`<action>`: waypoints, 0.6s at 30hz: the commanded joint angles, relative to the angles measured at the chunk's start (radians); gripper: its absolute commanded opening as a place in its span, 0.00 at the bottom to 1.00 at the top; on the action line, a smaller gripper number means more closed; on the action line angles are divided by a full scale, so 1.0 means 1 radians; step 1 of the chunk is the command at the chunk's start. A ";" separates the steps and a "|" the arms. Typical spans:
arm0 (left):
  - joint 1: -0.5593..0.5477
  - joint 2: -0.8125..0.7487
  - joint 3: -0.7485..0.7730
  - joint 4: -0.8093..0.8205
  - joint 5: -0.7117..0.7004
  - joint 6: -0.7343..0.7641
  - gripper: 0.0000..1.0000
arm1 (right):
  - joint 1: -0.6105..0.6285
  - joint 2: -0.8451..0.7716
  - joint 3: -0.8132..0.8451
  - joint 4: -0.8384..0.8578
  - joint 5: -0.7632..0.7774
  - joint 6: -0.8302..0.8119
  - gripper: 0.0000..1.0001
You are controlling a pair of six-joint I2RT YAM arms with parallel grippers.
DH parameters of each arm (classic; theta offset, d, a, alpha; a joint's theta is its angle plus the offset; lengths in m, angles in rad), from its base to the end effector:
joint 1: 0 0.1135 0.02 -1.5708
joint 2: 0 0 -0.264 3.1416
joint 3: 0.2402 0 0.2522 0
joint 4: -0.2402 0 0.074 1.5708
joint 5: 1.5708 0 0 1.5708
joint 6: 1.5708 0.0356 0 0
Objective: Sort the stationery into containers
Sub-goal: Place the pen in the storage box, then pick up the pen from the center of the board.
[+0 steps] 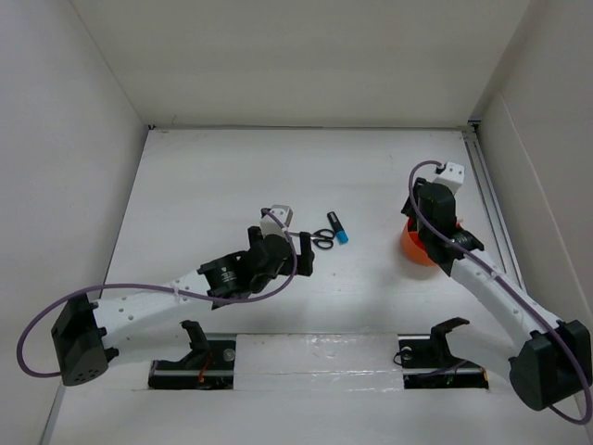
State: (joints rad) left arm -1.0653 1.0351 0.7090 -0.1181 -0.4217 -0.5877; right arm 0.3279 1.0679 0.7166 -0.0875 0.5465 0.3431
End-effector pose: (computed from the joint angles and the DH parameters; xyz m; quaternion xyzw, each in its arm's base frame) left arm 0.1254 -0.1965 0.2731 0.0870 0.8297 -0.2642 0.4839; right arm 0.2312 0.0591 0.2725 0.1509 0.8116 -0.0451 0.5626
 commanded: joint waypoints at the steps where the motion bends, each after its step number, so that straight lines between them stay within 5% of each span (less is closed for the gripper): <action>1: -0.001 0.051 0.061 -0.028 -0.066 -0.026 1.00 | 0.049 -0.074 0.104 0.008 0.023 -0.001 0.52; 8: 0.053 0.342 0.320 -0.141 -0.092 -0.176 1.00 | 0.212 -0.227 0.243 -0.135 0.044 0.059 0.58; 11: 0.112 0.475 0.421 -0.150 0.020 -0.199 1.00 | 0.285 -0.259 0.306 -0.251 0.133 0.079 0.68; 14: 0.154 0.655 0.596 -0.205 0.052 -0.210 1.00 | 0.330 -0.293 0.337 -0.343 0.158 0.091 1.00; 18: 0.174 0.900 0.937 -0.349 0.055 -0.235 1.00 | 0.341 -0.342 0.337 -0.386 0.173 0.105 1.00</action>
State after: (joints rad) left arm -0.8940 1.8629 1.4666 -0.3500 -0.3874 -0.7849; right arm 0.6525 0.7467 1.0260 -0.3805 0.6636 0.4240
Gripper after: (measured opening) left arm 0.997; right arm 0.998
